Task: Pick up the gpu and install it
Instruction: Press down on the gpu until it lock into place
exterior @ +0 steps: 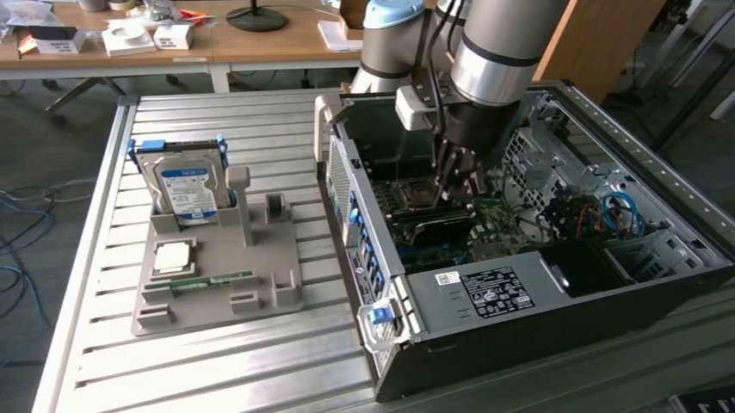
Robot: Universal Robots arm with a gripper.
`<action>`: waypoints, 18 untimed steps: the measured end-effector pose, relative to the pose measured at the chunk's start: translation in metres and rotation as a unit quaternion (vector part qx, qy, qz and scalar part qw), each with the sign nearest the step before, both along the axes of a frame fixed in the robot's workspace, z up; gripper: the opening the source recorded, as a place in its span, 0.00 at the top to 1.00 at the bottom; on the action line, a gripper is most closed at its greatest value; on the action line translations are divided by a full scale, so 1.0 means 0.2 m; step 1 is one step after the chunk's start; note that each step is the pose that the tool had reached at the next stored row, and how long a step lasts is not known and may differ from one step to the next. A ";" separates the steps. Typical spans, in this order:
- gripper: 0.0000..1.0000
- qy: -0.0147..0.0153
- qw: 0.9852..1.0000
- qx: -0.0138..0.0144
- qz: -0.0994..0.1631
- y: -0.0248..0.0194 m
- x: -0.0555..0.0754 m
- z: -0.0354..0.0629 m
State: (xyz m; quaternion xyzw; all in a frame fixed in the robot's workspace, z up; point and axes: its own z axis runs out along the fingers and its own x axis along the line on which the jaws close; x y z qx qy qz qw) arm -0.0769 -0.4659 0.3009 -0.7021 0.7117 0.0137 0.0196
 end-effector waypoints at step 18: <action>0.89 0.000 1.000 0.000 0.000 -0.001 -0.03 -0.088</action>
